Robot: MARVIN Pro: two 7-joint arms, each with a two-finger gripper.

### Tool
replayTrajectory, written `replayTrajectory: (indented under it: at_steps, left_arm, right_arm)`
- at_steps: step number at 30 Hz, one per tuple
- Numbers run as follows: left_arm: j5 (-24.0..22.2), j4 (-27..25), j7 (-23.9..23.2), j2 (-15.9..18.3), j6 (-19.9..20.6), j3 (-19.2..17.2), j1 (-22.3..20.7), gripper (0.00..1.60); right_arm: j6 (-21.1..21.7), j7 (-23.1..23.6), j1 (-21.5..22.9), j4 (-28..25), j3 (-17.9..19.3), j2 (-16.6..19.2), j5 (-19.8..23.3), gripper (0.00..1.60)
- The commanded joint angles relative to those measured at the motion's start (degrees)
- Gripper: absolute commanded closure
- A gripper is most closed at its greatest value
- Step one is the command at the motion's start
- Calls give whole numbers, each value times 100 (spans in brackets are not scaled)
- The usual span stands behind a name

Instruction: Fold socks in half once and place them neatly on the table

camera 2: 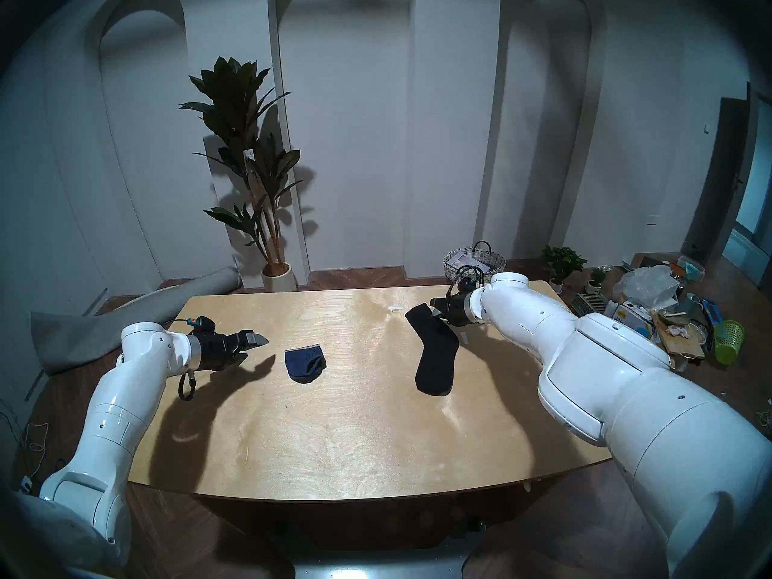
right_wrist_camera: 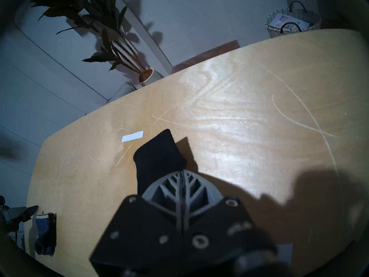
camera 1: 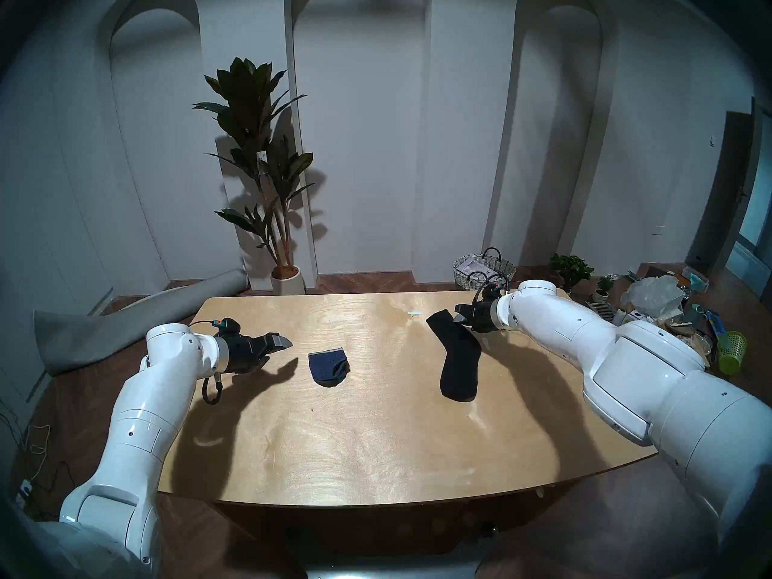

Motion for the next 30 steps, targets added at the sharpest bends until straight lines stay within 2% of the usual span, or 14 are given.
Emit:
replayTrajectory:
  at_steps: [1, 19, 23, 30]
  left_arm:
    - [-113, -234, 51, -57, -9, -112, 145, 0]
    - [-363, -726, 461, -259, -9, -424, 647, 0]
    - [-433, -921, 625, -370, -9, -506, 750, 0]
    - [-506, -1124, 814, -499, -9, -599, 841, 0]
  right_arm:
    - [-363, 429, 157, -137, -78, 94, -134, 160]
    - [-1349, 1964, -170, -287, -444, 500, -564, 160]
    - [-1740, 2516, -239, -343, -540, 671, -691, 160]
    - [-2289, 2970, -327, -383, -484, 817, -697, 160]
